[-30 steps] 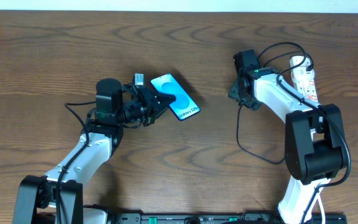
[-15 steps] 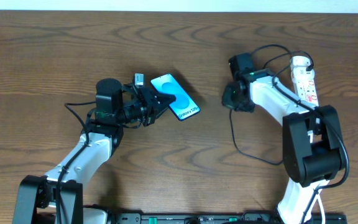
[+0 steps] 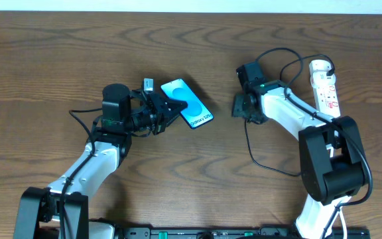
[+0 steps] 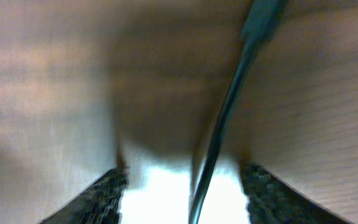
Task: Plug charger to phone and switch on socket
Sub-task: 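Grasp the black USB-C cable near its plug with the right gripper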
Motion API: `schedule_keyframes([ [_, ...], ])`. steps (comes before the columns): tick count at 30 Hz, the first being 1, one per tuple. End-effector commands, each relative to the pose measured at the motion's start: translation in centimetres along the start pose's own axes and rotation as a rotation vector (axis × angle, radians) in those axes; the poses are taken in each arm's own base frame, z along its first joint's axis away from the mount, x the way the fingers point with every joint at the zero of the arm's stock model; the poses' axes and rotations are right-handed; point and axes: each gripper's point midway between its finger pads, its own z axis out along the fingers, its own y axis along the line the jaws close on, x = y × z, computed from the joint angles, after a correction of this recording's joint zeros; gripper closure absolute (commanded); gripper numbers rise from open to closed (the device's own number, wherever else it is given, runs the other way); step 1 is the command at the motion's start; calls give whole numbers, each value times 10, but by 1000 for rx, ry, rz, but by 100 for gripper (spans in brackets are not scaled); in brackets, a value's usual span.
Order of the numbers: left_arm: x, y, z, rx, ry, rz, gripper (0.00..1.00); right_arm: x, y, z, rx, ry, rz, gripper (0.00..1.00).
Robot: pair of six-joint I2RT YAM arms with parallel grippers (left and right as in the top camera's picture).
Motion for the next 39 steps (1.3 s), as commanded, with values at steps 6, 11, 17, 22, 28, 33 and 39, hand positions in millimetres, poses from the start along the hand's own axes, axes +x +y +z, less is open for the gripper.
schedule_keyframes([
  [6,3,-18,-1,38,26,65,93,-24,-38,26,50,-68,151,38],
  [11,3,-18,-1,38,26,66,93,-27,-42,26,46,-72,164,43],
  [17,3,-18,-1,38,25,66,92,-18,-23,27,-38,-23,147,55],
  [22,3,-18,-1,38,26,66,92,-8,-16,28,-38,-5,115,62],
  [28,3,-18,-1,38,26,66,93,-1,-10,28,-35,10,94,72],
  [33,3,-18,-1,38,26,65,92,0,-9,28,-35,10,90,89],
  [39,3,-18,-1,38,26,65,93,-1,-10,28,-30,6,90,99],
])
